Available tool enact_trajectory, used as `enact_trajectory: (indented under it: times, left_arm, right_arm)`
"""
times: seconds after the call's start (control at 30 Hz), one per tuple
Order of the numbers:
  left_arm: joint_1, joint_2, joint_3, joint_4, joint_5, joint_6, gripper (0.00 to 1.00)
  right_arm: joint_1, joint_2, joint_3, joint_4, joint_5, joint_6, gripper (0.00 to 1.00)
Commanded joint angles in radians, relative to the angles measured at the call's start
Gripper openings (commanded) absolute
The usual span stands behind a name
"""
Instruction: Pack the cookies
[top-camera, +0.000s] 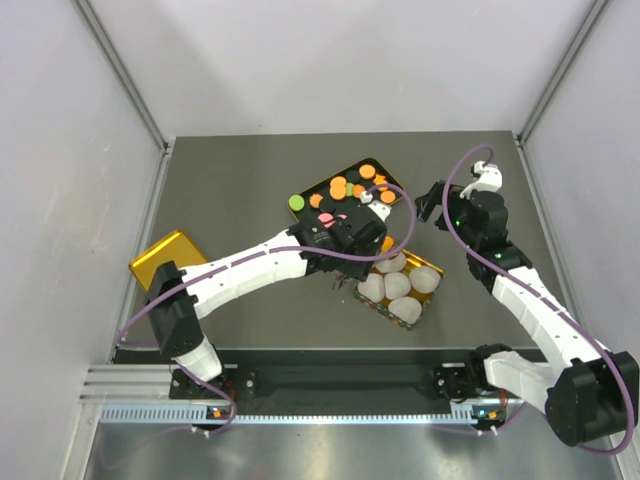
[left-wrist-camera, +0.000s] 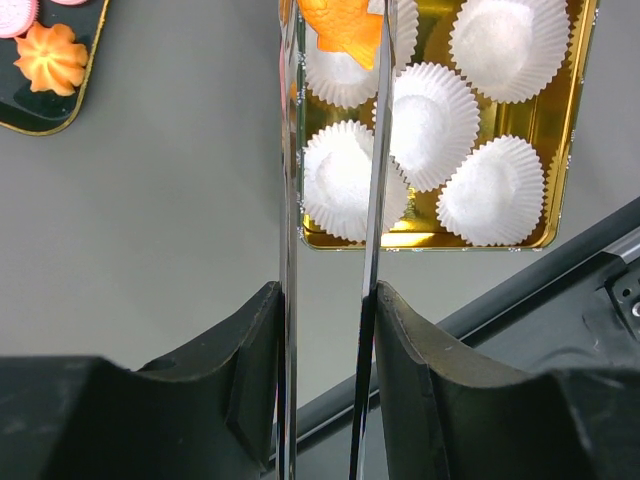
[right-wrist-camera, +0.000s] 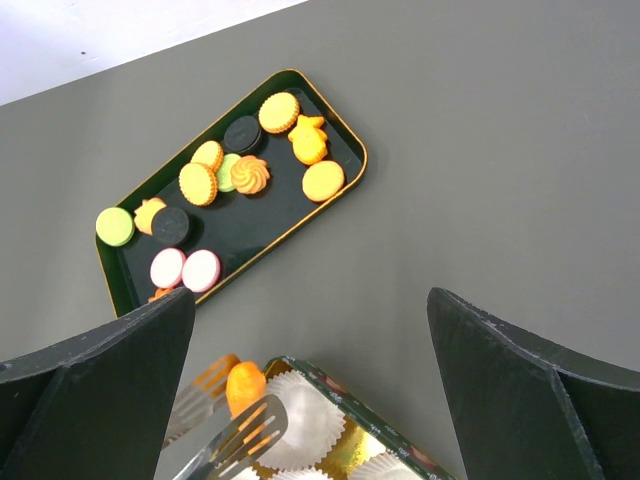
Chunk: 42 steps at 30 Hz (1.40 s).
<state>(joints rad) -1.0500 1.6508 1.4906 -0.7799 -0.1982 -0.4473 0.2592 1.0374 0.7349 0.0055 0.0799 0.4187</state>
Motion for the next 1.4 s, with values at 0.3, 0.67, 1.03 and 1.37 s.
enact_trajectory:
  times: [0.3,0.67,1.03,1.37]
  left_arm:
    - [-0.024,0.029,0.017,0.031,0.017,-0.007,0.41]
    - [-0.025,0.044,0.011,0.037,-0.018,-0.011,0.44]
    - [-0.025,0.061,0.022,0.048,-0.023,-0.007,0.54]
    - [-0.027,0.020,0.054,0.034,0.002,0.007,0.56]
  right_arm:
    - [0.003,0.003,0.046,0.022,-0.002,-0.014,1.00]
    - [0.002,0.006,0.044,0.022,-0.003,-0.014,1.00]
    - [0.003,0.004,0.043,0.022,-0.002,-0.012,1.00]
    - [0.003,0.003,0.041,0.022,-0.003,-0.012,1.00]
